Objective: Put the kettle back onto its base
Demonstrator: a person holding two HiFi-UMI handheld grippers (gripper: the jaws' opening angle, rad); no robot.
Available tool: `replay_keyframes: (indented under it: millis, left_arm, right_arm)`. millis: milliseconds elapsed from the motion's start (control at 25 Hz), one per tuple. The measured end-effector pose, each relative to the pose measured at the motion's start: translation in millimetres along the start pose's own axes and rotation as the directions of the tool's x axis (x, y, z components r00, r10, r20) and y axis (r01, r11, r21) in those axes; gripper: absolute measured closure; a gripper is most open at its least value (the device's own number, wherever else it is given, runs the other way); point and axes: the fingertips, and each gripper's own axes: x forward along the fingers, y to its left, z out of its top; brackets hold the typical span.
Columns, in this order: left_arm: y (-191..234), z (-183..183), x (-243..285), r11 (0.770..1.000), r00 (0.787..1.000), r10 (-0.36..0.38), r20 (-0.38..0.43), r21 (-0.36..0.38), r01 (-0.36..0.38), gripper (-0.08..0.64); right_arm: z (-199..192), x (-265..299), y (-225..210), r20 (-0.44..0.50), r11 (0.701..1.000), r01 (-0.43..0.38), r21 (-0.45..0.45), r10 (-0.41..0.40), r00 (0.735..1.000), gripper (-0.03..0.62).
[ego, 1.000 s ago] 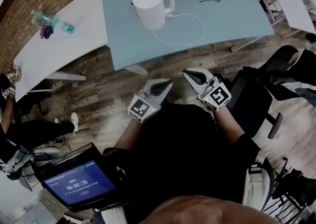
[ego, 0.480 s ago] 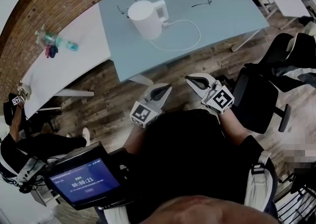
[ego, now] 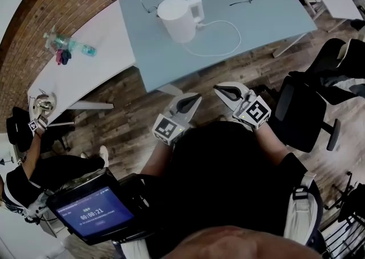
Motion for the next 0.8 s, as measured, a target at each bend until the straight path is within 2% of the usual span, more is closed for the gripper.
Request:
replay_keyframes:
  millis: [160,320,800]
  left_arm:
    - [4.7,2.8,3.3,1.000,1.000,0.002,0.010,0.006,-0.002,0.558]
    - [9.5,3.9,0.9,1.000,1.000,-0.002,0.012,0.001,0.002,0.558]
    - [7.7,-4.5,3.4,1.000,1.000,-0.023,0.003,-0.008,0.023,0.558]
  right_arm:
    - [-1.7,4.7,-2.1,-0.013,1.000,0.000,-0.023,0.000,1.000,0.589]
    - [-10.7,8.4,-11.2,-0.049,0.998,0.042,-0.051,-0.044,0.998,0.589]
    - [-8.8,6.1,-6.4,-0.077,0.997,0.051,-0.053,-0.055,0.996,0.589]
